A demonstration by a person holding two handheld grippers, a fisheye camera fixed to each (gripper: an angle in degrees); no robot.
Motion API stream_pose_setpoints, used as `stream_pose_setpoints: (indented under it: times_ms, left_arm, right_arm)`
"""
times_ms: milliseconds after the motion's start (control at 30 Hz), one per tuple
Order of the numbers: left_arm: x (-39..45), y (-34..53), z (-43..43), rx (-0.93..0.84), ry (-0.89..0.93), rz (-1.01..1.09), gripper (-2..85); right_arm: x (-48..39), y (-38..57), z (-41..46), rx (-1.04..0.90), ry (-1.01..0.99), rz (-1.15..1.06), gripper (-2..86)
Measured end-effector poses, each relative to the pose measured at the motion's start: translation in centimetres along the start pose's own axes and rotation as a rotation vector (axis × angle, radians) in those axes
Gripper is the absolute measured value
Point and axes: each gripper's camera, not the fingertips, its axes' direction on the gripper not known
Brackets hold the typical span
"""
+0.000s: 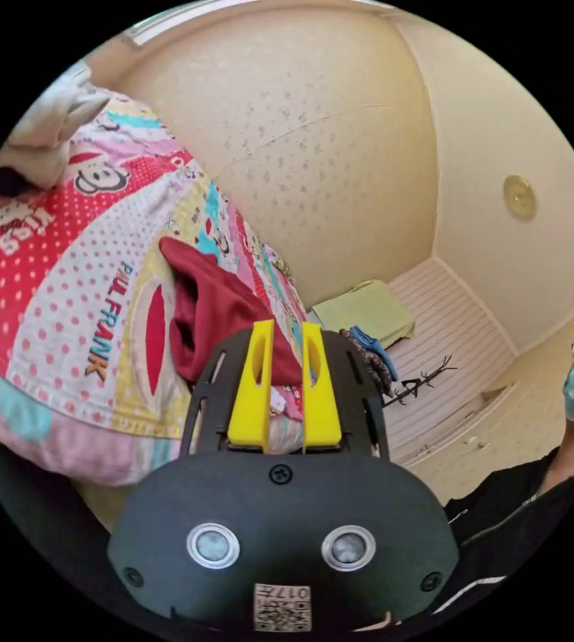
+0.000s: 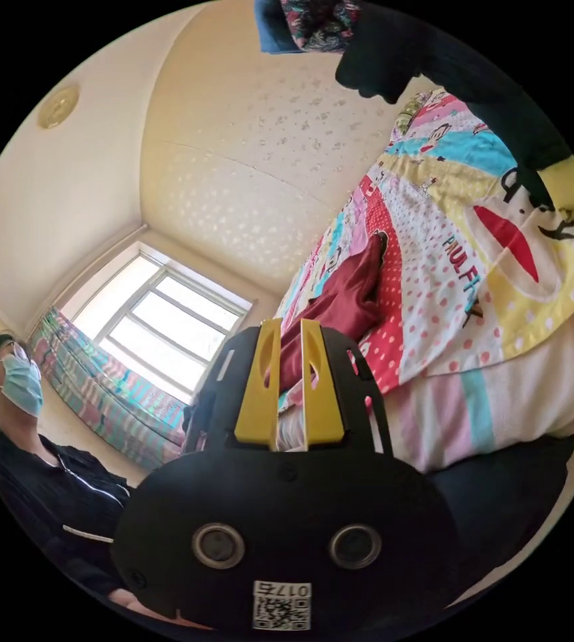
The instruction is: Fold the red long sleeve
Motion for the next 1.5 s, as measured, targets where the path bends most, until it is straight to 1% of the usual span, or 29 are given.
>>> stream_pose_setpoints:
  times_ms: [33,100,167,233,267,333,367,400,433,467,500,533,600,700,767,833,900,967,1000,1033,1100,1133,1200,1233,1267,1300,1333,1400,1500]
  left_arm:
    - [0.6,-1.2,0.3,-0.001,-0.047,0.033,9.7]
    - [1.8,-5.1,1.9,0.019,-0.244,0.099,11.6]
    - [1.2,-7.4,3.4,0.058,-0.353,0.090,11.9]
    - [-0.1,-9.5,5.5,0.045,-0.411,0.064,12.4]
    - [-1.2,-10.9,7.4,-0.011,-0.445,0.043,12.5]
    - [-2.8,-12.3,10.7,-0.123,-0.522,0.047,13.1]
    - [-4.3,-12.6,13.2,-0.224,-0.600,0.034,14.1]
    - [-6.1,-12.5,15.5,-0.356,-0.631,-0.009,15.4]
    - [-7.0,-12.2,16.5,-0.427,-0.616,-0.043,15.7]
    - [-8.4,-11.5,17.6,-0.537,-0.553,-0.130,16.4]
    - [-8.6,-10.6,17.2,-0.536,-0.488,-0.154,16.0]
    - [-8.4,-10.1,16.5,-0.505,-0.465,-0.146,15.7]
    - [-7.0,-7.7,12.0,-0.376,-0.383,-0.113,13.7]
    - [-6.4,-4.6,7.3,-0.311,-0.277,-0.107,13.4]
    - [-5.9,-3.0,6.0,-0.289,-0.241,-0.052,13.3]
    - [-5.1,-2.0,6.0,-0.281,-0.257,0.064,12.8]
    - [-4.0,-1.5,7.7,-0.312,-0.364,0.213,11.3]
    - [-3.8,-1.5,9.9,-0.353,-0.407,0.285,10.2]
    - [-4.2,-1.6,11.3,-0.389,-0.411,0.258,8.5]
    - [-4.8,-1.6,11.8,-0.402,-0.419,0.208,8.2]
    - [-7.0,-1.9,12.1,-0.382,-0.385,-0.012,6.8]
    - [-7.3,-2.0,11.9,-0.379,-0.373,-0.036,6.5]
    - [-8.2,-2.6,11.2,-0.406,-0.337,-0.041,5.0]
    - [-8.4,-2.9,10.8,-0.411,-0.326,-0.056,4.7]
    - [-8.4,-3.6,9.4,-0.397,-0.258,-0.087,4.1]
    - [-7.4,-4.6,7.2,-0.334,-0.146,-0.089,3.4]
    - [-6.6,-5.2,5.9,-0.304,-0.110,-0.067,3.1]
    - [-2.0,-7.1,1.8,-0.303,-0.076,0.086,2.0]
    - [3.1,-8.1,-4.1,-0.291,-0.015,0.210,1.5]
  right_arm:
    - [-0.7,-1.2,0.8,-0.038,0.014,-0.030,9.4]
    - [-1.7,-3.3,2.2,-0.094,0.057,-0.069,12.9]
    - [-2.8,-5.4,3.6,-0.134,0.122,-0.121,16.1]
    - [-4.3,-8.4,5.6,-0.208,0.210,-0.192,18.3]
    - [-4.6,-9.2,6.2,-0.231,0.234,-0.211,18.5]
    - [-5.3,-11.6,8.6,-0.313,0.387,-0.285,18.6]
    - [-5.1,-12.1,9.3,-0.330,0.434,-0.290,18.6]
    - [-4.2,-13.0,10.5,-0.378,0.512,-0.272,18.9]
    - [-3.0,-13.7,11.6,-0.452,0.539,-0.232,19.5]
    - [-2.3,-13.8,12.0,-0.497,0.528,-0.210,19.6]
    - [-1.1,-13.7,12.4,-0.578,0.469,-0.161,20.0]
    - [-0.5,-13.0,12.0,-0.598,0.398,-0.140,19.6]
    - [-0.3,-11.5,10.5,-0.577,0.366,-0.137,19.0]
    - [0.1,-9.0,7.2,-0.486,0.392,-0.110,18.1]
    - [0.2,-7.9,6.0,-0.438,0.357,-0.114,17.2]
    - [0.0,-7.0,6.3,-0.419,0.356,-0.169,15.9]
    - [-0.4,-6.7,7.2,-0.421,0.406,-0.213,14.7]
    - [-0.7,-6.7,8.2,-0.435,0.467,-0.234,12.6]
    - [-0.4,-6.6,9.1,-0.474,0.534,-0.220,11.2]
    - [-0.1,-6.6,9.4,-0.478,0.559,-0.179,9.9]
    - [0.3,-6.7,8.7,-0.418,0.536,-0.072,8.4]
    - [0.6,-6.7,8.3,-0.414,0.497,-0.010,7.3]
    - [0.6,-6.6,7.6,-0.402,0.446,0.035,5.9]
    - [-0.2,-6.6,6.9,-0.390,0.400,0.036,5.3]
    - [-1.0,-6.7,6.4,-0.380,0.371,0.024,5.2]
    - [-3.1,-7.0,5.5,-0.373,0.315,-0.031,4.9]
    - [-5.9,-7.1,4.7,-0.389,0.299,-0.103,4.7]
    - [-10.9,-6.8,2.9,-0.397,0.291,-0.228,4.5]
    - [-18.8,-5.6,-1.3,-0.390,0.214,-0.374,4.4]
